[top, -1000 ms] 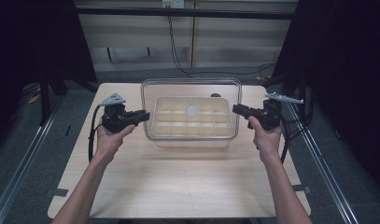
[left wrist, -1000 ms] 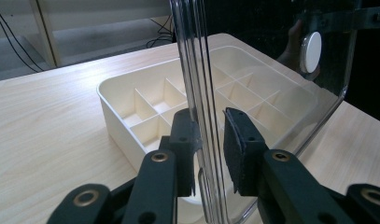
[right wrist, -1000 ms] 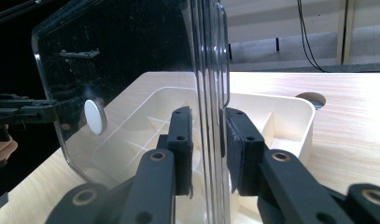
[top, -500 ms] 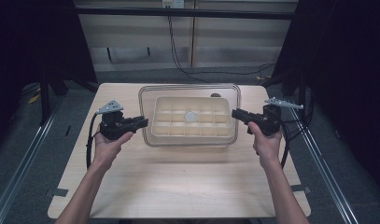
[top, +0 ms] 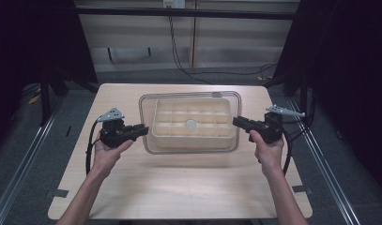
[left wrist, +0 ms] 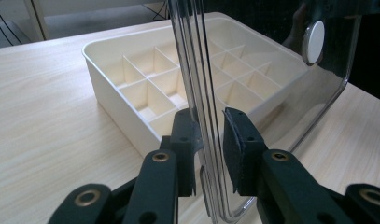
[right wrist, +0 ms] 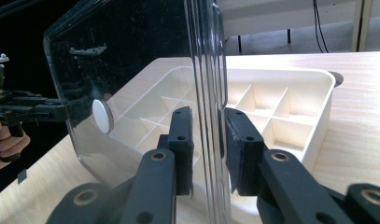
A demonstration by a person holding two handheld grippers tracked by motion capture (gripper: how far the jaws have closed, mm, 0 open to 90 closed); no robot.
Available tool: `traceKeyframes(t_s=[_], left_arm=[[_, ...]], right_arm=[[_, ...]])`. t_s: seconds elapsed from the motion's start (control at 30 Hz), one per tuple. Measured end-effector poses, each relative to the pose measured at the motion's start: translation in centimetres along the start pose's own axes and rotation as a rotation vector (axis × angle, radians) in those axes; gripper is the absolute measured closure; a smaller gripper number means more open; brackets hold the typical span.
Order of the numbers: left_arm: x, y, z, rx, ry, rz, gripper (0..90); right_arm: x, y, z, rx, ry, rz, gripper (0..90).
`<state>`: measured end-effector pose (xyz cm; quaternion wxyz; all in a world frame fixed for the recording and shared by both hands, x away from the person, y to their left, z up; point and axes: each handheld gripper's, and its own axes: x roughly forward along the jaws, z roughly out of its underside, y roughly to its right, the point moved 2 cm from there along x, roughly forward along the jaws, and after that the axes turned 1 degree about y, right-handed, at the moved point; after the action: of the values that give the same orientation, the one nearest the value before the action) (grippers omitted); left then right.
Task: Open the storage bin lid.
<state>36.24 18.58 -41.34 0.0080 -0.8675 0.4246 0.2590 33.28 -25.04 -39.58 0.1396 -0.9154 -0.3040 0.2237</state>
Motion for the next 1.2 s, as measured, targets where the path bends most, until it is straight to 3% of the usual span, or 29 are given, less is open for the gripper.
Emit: traceKeyframes(t_s=[0.33,0.73,1.2], left_arm=[[-0.6,0.5,0.7,0.001,-0.006,0.007,74.9],[-0.5,1.2,2.0,0.011,-0.049,0.017,74.9],[-1.8,2.1,2.7,0.020,-0.048,0.027,75.5]], right_arm=[[-0.2,-0.3,1.1,0.000,-0.030,0.000,73.4],[-1.0,-0.3,2.9,0.016,-0.053,-0.009,73.6],[-1.7,-0.9,4.5,0.022,-0.080,-0.024,73.6]])
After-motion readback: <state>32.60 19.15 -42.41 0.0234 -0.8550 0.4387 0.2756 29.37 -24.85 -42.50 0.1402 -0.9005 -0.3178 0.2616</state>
